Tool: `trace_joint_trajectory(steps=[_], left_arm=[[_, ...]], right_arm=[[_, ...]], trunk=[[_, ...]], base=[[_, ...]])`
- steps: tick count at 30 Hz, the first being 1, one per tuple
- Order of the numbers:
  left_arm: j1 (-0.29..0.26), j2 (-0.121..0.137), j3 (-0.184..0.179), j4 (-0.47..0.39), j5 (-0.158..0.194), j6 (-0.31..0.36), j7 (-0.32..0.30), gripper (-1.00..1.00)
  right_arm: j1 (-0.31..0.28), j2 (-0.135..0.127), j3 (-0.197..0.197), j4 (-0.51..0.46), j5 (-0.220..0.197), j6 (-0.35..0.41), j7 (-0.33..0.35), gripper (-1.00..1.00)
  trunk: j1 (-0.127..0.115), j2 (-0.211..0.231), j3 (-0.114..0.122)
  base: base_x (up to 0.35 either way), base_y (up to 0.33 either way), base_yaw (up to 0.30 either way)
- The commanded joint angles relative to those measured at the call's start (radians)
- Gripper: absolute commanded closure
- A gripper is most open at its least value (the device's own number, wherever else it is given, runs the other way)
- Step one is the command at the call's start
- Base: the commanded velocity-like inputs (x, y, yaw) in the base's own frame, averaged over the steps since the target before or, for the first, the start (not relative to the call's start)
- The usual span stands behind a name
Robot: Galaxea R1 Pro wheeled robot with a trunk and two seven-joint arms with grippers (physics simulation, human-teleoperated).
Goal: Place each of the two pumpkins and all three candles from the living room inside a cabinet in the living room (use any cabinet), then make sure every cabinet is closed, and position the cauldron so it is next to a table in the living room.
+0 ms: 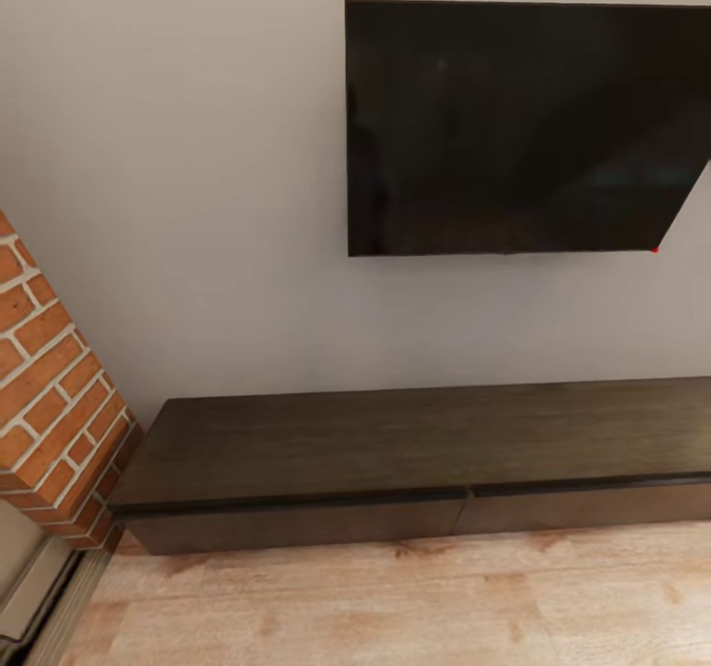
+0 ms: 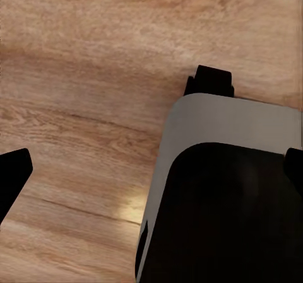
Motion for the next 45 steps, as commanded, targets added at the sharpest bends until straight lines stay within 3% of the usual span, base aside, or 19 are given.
trace_joint_trajectory(steps=[1,39,45], left_arm=[[0.001,0.001,-0.008,-0.004,0.008,0.006,0.006,-1.0],[0.063,0.0,-0.014,-0.004,0.008,0.007,0.006,-1.0],[0.066,0.005,-0.013,-0.004,0.011,0.007,0.005,-1.0]], right_arm=[[-0.001,0.001,0.008,0.004,-0.009,-0.006,0.0,-1.0],[-0.002,0.001,0.008,0.004,-0.008,-0.006,0.0,-1.0],[-0.001,0.001,0.008,0.004,-0.009,-0.006,0.0,-1.0]], trunk=[[-0.004,0.007,0.002],[-0.15,0.273,0.121],[-0.15,0.273,0.121]], base=[[0.0,0.0,0.0],[0.0,0.0,0.0],[0.0,0.0,0.0]])
